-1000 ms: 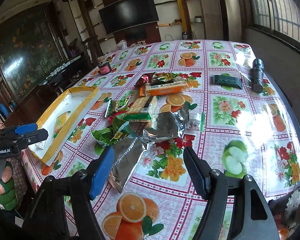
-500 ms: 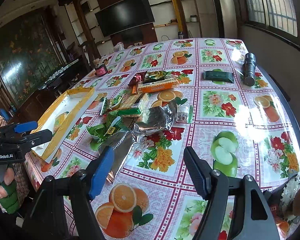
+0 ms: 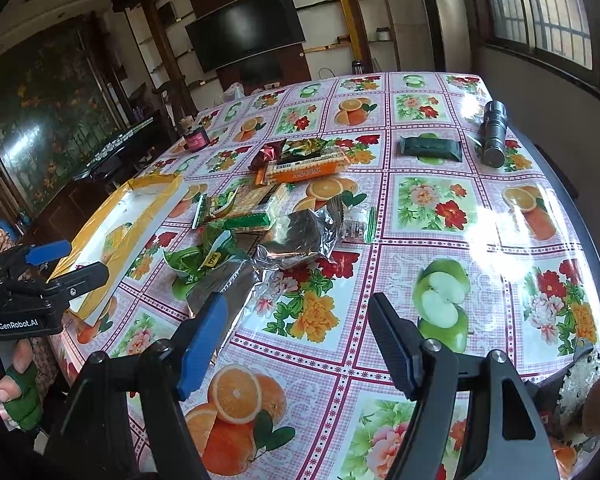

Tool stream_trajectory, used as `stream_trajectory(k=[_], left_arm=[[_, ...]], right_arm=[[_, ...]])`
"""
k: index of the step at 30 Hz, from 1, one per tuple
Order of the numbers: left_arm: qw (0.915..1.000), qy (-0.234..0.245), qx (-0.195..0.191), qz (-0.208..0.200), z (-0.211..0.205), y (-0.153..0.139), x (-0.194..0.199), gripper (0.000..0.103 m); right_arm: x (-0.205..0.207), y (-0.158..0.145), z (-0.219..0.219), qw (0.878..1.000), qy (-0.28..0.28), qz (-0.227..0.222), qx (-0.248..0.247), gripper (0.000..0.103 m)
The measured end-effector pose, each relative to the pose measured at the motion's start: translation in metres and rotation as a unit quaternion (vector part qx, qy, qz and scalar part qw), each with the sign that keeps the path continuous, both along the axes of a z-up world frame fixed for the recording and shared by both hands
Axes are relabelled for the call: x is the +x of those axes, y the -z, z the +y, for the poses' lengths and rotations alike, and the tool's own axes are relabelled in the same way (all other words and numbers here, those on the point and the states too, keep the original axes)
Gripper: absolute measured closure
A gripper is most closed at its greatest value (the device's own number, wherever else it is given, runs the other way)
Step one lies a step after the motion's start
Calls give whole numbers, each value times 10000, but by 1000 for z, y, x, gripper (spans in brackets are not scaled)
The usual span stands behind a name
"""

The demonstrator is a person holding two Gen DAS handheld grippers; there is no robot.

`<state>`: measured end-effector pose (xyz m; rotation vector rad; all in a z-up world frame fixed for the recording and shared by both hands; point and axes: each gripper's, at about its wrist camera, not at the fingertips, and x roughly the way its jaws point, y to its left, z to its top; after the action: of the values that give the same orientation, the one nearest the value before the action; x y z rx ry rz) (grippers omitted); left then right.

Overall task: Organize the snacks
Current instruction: 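Move both tools back over the snack pile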

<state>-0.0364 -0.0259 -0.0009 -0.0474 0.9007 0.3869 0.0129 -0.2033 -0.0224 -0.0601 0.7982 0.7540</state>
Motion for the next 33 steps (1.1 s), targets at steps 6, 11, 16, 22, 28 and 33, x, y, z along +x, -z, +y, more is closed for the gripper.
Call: stream_trajectory(k=[6, 11, 16, 22, 28, 33], left_arm=[[9998, -6, -160, 87, 10, 9, 2, 7], [9992, 51, -370, 140, 13, 17, 6, 7], [9982, 143, -546, 195, 15, 23, 14, 7], [9963, 275, -774, 259, 16, 30, 31, 7], [9951, 369, -791, 466, 16, 44, 56, 7], [9944, 412, -792, 572, 19, 52, 68, 7]], right_arm=[[3, 2, 5, 10000, -23, 4, -61, 30], [5, 6, 13, 9999, -76, 22, -140, 30], [9, 8, 20, 9997, -120, 47, -184, 30], [23, 9, 30, 9996, -86, 140, -219, 30], [46, 15, 47, 9988, -19, 299, -376, 30], [64, 24, 59, 9976, -10, 452, -519, 30]])
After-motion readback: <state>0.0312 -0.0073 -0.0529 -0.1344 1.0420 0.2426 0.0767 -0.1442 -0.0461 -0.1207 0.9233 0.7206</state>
